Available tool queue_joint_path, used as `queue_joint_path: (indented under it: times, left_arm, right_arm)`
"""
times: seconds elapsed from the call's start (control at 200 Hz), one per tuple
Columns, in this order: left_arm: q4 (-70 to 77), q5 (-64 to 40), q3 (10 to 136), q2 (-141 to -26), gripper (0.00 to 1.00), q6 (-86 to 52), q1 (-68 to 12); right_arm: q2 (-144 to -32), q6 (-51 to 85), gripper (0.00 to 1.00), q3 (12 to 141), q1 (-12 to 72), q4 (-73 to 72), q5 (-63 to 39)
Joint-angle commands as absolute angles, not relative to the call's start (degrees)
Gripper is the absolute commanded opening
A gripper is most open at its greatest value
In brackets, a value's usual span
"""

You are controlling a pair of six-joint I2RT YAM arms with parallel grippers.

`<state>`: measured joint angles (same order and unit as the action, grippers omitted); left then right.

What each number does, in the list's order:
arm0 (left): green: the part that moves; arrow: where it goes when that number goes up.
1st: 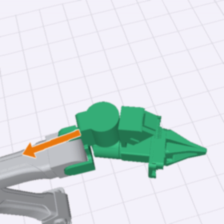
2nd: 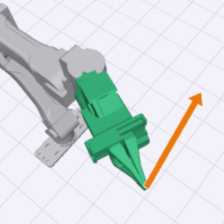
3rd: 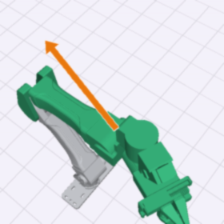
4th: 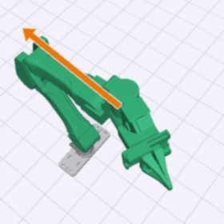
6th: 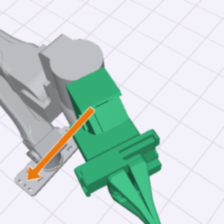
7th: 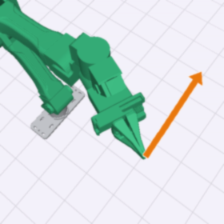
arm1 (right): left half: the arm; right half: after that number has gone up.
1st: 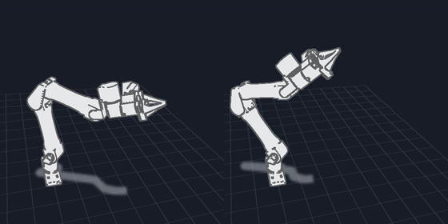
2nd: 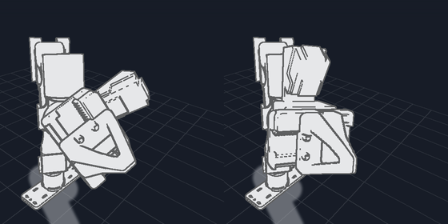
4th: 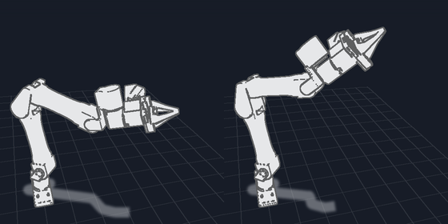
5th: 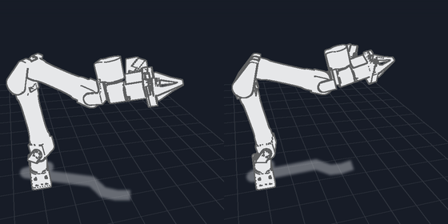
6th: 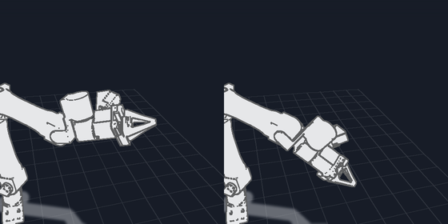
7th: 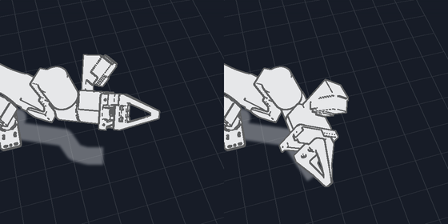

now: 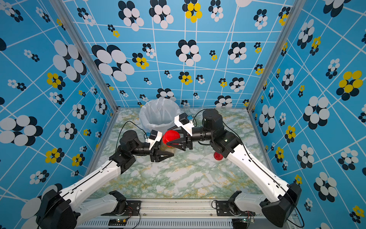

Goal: Empty moldy mung beans from jars
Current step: Unscrew the lid from the jar.

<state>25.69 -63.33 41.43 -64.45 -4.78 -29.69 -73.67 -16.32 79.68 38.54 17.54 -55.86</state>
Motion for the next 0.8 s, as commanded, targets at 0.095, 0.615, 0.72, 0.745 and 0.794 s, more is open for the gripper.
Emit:
queue_joint_path:
  times: [0.095,0.615,0.72,0.745,0.794]
  left_arm:
    - [33.2,-63.0,44.7,-67.4,0.32,-14.2,-25.2]
    - [19.1,-40.7,46.1,-63.2,0.32,-6.5,-26.1]
    - [17.4,-39.1,46.9,-63.5,0.32,-5.1,-27.0]
    - [17.3,-38.9,47.0,-63.6,0.32,-5.0,-27.1]
    - [17.3,-39.1,47.1,-63.7,0.32,-4.9,-27.4]
  right_arm:
    - [-78.5,-39.0,0.34,88.3,37.9,52.8,-79.1]
    - [-63.0,9.7,0.83,72.7,39.7,6.6,-37.6]
    - [-63.7,11.6,0.84,71.5,43.1,4.5,-29.8]
    - [-63.9,11.8,0.84,71.1,43.8,3.7,-28.4]
    - [-64.3,13.1,0.85,70.2,44.8,1.5,-25.0]
